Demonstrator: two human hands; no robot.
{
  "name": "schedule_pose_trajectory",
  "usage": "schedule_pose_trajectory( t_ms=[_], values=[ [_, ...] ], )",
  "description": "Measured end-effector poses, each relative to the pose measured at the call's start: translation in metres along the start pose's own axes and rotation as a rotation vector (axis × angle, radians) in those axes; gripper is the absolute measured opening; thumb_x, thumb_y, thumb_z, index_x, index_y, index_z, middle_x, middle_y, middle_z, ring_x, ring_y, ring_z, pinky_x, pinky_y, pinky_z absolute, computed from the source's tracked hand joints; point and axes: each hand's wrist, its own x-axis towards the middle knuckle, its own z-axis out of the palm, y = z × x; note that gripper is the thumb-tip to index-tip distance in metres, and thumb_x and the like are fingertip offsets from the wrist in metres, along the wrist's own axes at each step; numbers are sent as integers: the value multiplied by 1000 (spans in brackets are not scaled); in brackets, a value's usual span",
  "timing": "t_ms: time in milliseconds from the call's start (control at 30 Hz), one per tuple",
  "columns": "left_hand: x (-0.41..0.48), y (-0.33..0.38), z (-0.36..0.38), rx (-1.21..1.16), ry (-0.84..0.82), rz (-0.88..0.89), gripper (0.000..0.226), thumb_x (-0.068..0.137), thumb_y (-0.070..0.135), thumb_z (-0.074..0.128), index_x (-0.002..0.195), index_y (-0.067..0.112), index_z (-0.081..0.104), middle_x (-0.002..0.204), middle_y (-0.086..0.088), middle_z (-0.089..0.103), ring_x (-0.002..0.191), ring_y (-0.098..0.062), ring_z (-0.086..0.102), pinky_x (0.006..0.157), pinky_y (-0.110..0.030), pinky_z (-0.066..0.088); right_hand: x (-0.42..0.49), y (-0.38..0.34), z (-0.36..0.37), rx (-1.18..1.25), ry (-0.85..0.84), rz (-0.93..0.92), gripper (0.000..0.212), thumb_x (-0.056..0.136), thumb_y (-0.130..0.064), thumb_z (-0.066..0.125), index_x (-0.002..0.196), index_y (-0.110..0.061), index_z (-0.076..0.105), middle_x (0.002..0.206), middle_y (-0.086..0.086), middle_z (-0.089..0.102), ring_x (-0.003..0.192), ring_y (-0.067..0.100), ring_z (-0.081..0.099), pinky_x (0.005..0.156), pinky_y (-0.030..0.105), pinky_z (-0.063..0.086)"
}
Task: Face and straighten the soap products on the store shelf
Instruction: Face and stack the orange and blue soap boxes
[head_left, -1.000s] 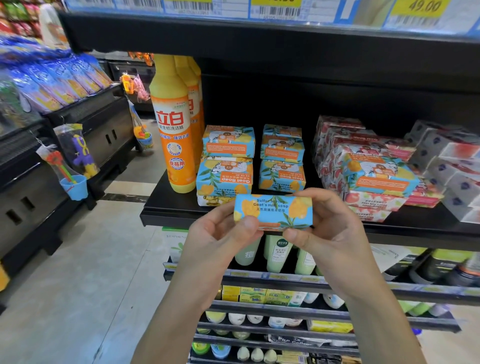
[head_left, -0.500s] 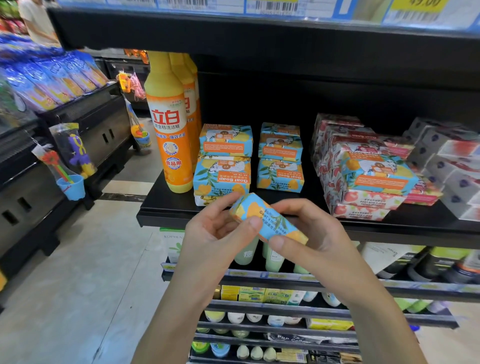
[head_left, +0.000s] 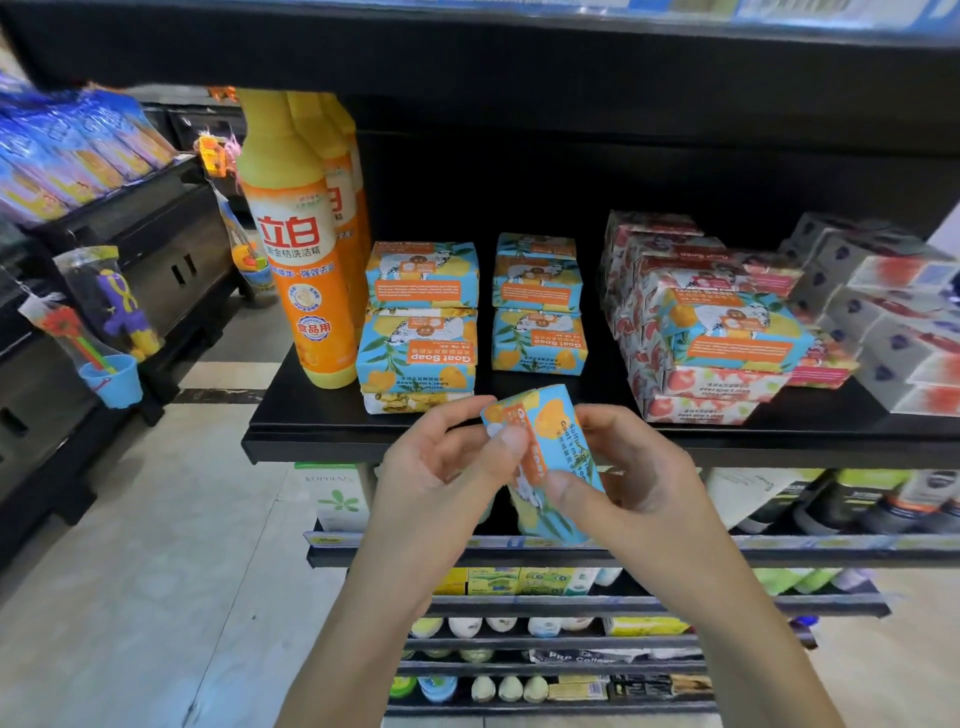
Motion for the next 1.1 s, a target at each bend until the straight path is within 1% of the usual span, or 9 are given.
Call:
schedule_pose_trajectory(
  t_ms=[100,233,400,567,767,833,967,1033,1100],
  values=[
    [1,-7,7,32,-44,-16,42,81,33,77,122,27,68,104,1,79,101,-18,74,92,-41,57,-6,2,-4,13,84,46,24,88,-27,69,111,-31,69,100,-10,76,93,8,71,74,27,58],
    [2,-14,23,77,-106,-16,36,89,15,75,121,30,68,101,4,79,100,-13,73,91,-34,57,-17,4,-10,-8,212,121,18,97,-16,64,103,-32,71,97,-10,77,90,10,73,81,35,62],
    [1,-19,51,118,-201,-43,42,87,21,76,125,33,66,101,8,79,100,-10,72,82,-28,59,-38,4,-34,-45,327,158,9,95,-26,70,103,-29,75,91,-5,78,82,15,75,71,34,62],
    [-4,-23,103,139,-324,-62,41,88,11,76,123,30,67,97,6,79,93,-11,73,74,-20,57,-71,2,-77,-51,472,206,9,88,-29,79,96,-25,77,89,-3,78,81,19,75,73,44,64],
    [-23,-28,207,208,-530,-30,37,89,7,75,119,28,69,92,8,78,83,-5,73,71,-14,55,-135,7,-154,21,710,246,5,88,-16,78,93,-15,77,81,0,78,72,15,74,63,27,58],
    [-34,-34,249,223,-614,14,30,93,7,70,113,30,68,92,13,78,83,-1,73,71,-12,53,-161,14,-185,101,804,248,14,86,-20,82,95,-11,78,84,6,79,74,17,74,64,25,56],
    [-55,-54,327,354,-771,155,20,99,16,64,109,33,68,92,29,74,86,8,69,73,-7,49,-212,39,-247,216,982,296,34,77,-37,75,98,-10,79,93,14,79,85,26,73,79,43,58],
    [-63,-70,365,444,-806,216,18,100,19,63,116,24,71,96,21,75,86,8,69,75,-9,50,-239,48,-278,290,1031,305,33,78,-35,74,101,-11,79,98,17,78,90,29,73,84,48,59],
    [-71,-89,405,561,-838,342,22,100,30,63,121,26,70,106,16,74,94,5,68,85,-18,53,-270,55,-311,358,1075,313,29,79,-32,74,100,-13,80,102,20,77,92,31,73,85,50,59]
  ],
)
